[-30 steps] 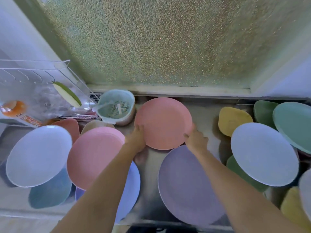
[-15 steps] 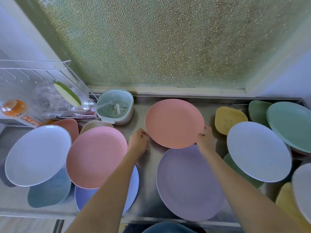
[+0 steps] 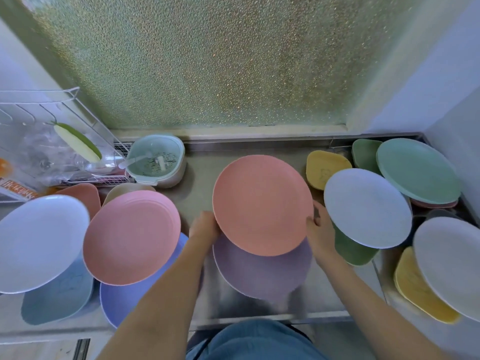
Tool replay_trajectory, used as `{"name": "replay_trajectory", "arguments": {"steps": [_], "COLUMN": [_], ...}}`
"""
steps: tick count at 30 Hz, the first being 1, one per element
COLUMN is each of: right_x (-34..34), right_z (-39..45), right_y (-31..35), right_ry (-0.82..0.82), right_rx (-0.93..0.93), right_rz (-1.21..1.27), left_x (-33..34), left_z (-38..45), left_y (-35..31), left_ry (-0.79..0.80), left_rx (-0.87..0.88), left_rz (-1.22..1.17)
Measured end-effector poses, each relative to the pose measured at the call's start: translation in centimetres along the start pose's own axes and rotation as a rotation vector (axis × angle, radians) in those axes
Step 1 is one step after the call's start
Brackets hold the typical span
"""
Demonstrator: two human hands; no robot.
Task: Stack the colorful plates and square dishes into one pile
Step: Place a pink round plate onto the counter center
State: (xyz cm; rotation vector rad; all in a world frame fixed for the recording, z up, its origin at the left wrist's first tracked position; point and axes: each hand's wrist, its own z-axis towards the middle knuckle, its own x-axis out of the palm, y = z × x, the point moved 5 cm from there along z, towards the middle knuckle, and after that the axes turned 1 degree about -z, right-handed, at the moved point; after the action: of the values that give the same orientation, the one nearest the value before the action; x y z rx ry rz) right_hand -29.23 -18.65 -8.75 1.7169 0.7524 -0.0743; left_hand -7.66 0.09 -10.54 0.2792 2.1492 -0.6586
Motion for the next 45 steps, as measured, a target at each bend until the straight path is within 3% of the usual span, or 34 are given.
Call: {"name": "replay_trajectory", "arguments": {"steps": [9,16,21,26,32,36,40,42,45], "right_x": [-0.1,0.8,1.5,1.4,1.5,1.5,1.3,1.1,-1.0], "right_z": [-2.8,-3.2,-4.0,-4.0,-3.4,-3.7,-3.4,-3.3,-3.4], "right_y": [-2.4,-2.5,-3.3,-3.3,-4.2,-4.4,-4.4,-3.8,-2.6], "right_ry": [0.023,0.003,-0.016,-0.046,0.046,0.071,0.057,0.083,-0.127], "right_rx": [-0.071,-0.137,-0.025,-0.065,0.034,0.032,0.154,0.077,-0.016], "right_rz": [-0.159,-0.446,-0.477,-0.815,-0.684,-0.619,-0.543,-0.553,-0.422], "left_x": [-1.7,-0.8,-0.4,-0.1,0.7,0.9,1.0,1.0,1.0], "left_z": [0.3,-0.1,-0.6,-0.2,0.3,0.4,0.3,0.2,0.2], "left_y": [1.0,0.2,0.2,0.1,0.2,0.5,0.5,0.3,0.1], "left_ry": [-0.018,-0.025,0.067,0.059,0.07,0.079,0.108,0.129,0.156], "left_rx": [0.006,0.107,0.077,0.027,0.005,-0.017,-0.054,-0.069,-0.094], "left_rz": [-0.254,-0.044,-0.085,-0.01,0.046,-0.025,-0.066,-0.079,-0.095]}}
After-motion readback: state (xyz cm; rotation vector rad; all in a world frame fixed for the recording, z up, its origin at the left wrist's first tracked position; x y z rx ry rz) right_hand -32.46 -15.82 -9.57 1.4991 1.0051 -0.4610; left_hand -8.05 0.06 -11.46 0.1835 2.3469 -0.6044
